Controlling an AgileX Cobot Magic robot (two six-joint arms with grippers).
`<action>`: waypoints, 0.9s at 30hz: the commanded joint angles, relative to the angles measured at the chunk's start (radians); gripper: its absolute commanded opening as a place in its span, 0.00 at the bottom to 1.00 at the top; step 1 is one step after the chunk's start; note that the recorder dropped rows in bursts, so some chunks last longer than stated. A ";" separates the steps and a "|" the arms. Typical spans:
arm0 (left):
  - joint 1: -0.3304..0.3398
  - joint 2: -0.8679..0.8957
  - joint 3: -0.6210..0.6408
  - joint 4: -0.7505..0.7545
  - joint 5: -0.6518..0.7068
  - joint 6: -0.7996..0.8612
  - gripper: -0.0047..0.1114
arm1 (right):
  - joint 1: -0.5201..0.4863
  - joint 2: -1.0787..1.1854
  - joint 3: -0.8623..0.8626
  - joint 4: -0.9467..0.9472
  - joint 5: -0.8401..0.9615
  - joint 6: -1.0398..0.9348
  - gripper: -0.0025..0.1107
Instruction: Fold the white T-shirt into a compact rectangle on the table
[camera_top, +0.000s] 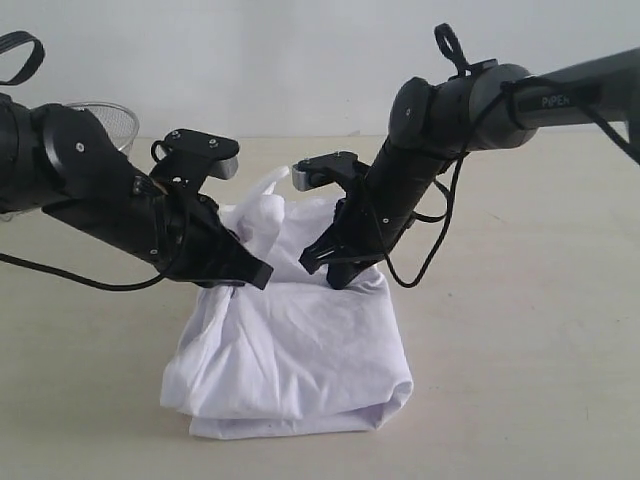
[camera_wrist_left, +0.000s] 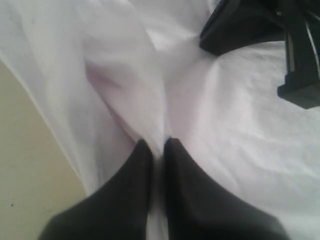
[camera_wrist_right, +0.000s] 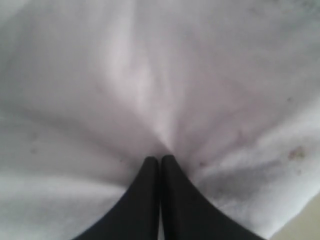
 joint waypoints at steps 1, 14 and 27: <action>0.004 -0.010 0.043 0.005 0.000 -0.030 0.08 | -0.005 0.018 -0.002 -0.011 0.015 0.001 0.02; 0.036 -0.011 0.073 0.005 -0.035 -0.030 0.08 | -0.005 0.018 0.000 -0.205 0.046 0.188 0.02; 0.110 -0.011 0.077 0.027 -0.006 -0.030 0.08 | -0.005 0.018 0.000 -0.205 0.067 0.190 0.02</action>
